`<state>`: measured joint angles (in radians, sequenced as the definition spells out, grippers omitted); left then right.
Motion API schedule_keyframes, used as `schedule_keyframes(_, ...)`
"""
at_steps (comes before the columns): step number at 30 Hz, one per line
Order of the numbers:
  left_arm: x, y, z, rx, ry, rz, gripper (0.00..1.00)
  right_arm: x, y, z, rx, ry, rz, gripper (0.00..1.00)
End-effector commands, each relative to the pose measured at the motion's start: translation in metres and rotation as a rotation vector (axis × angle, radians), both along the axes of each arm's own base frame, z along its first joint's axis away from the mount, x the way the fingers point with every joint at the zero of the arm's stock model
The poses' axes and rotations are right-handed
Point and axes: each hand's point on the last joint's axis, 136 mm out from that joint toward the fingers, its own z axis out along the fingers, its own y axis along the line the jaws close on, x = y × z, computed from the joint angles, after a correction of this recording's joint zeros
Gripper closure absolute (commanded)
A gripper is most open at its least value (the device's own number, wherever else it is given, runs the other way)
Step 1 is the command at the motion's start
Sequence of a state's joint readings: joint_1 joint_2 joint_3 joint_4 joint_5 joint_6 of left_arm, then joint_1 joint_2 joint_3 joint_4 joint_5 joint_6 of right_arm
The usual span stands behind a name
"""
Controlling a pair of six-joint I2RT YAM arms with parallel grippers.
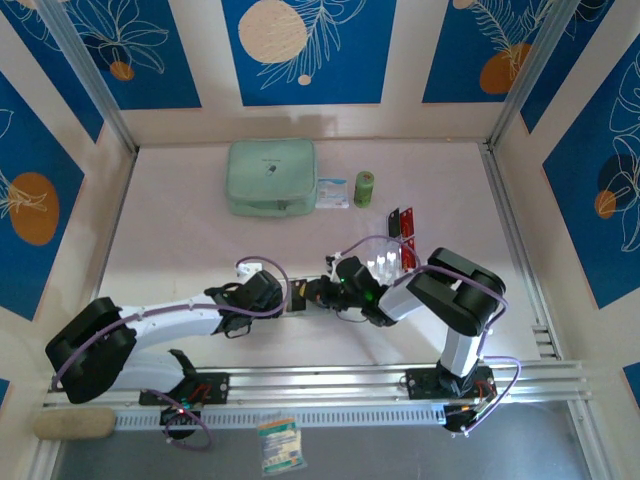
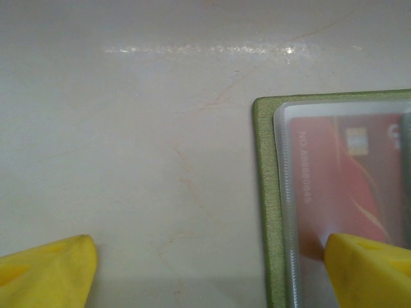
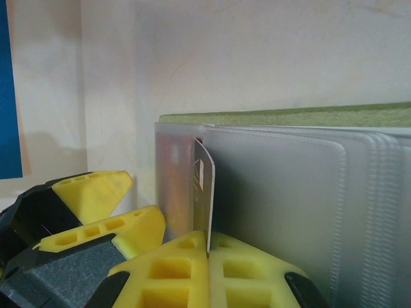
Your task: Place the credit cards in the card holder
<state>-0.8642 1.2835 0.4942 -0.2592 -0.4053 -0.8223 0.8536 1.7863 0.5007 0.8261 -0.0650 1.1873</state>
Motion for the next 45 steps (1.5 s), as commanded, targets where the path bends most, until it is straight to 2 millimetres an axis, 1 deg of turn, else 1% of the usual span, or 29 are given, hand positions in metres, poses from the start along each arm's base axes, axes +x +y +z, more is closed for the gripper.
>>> schedule_keyframes(1,-0.004,0.013,-0.004,0.038,0.005,0.022,0.09,-0.023,-0.010,-0.036,-0.104,0.138,0.055,0.98)
schedule_keyframes(2,-0.004,0.013,-0.005,0.039,0.007,0.024,0.09,-0.023,-0.010,-0.035,-0.105,0.140,0.061,0.94)
schedule_keyframes(4,-0.004,0.013,-0.005,0.039,0.007,0.022,0.09,-0.021,-0.010,-0.031,-0.103,0.139,0.077,0.79)
schedule_keyframes(6,-0.004,0.013,-0.005,0.037,0.007,0.022,0.09,-0.019,-0.010,-0.025,-0.108,0.131,0.095,0.67)
schedule_keyframes(8,-0.004,0.013,-0.006,0.037,0.007,0.025,0.09,-0.015,-0.011,-0.017,-0.118,0.122,0.113,0.57)
schedule_keyframes(10,-0.004,0.013,-0.006,0.036,0.005,0.022,0.09,-0.012,-0.014,-0.009,-0.136,0.104,0.126,0.51)
schedule_keyframes(14,-0.003,0.012,-0.006,0.034,0.007,0.021,0.09,-0.004,-0.020,0.007,-0.162,0.071,0.135,0.48)
schedule_keyframes(17,-0.003,0.012,-0.006,0.033,0.005,0.020,0.09,0.001,-0.023,0.015,-0.181,0.054,0.135,0.48)
schedule_keyframes(20,-0.003,0.012,-0.005,0.032,0.001,0.019,0.09,0.004,-0.023,0.019,-0.197,0.043,0.147,0.53)
schedule_keyframes(25,-0.003,0.012,-0.005,0.031,0.001,0.020,0.09,0.005,-0.019,0.015,-0.225,0.047,0.162,0.74)
schedule_keyframes(28,-0.003,0.012,-0.005,0.030,0.001,0.017,0.09,0.005,-0.015,0.011,-0.236,0.053,0.170,0.80)
schedule_keyframes(37,-0.003,0.011,-0.004,0.023,-0.002,0.018,0.09,0.001,-0.002,-0.009,-0.282,0.095,0.217,0.82)
schedule_keyframes(39,-0.003,0.010,-0.004,0.020,-0.001,0.017,0.09,0.000,0.003,-0.013,-0.288,0.112,0.228,0.85)
schedule_keyframes(41,-0.002,0.010,-0.003,0.018,-0.004,0.018,0.09,-0.003,0.008,-0.017,-0.293,0.123,0.246,0.86)
schedule_keyframes(45,-0.001,0.008,0.002,0.008,-0.012,0.013,0.09,-0.006,0.017,-0.018,-0.291,0.131,0.265,0.86)
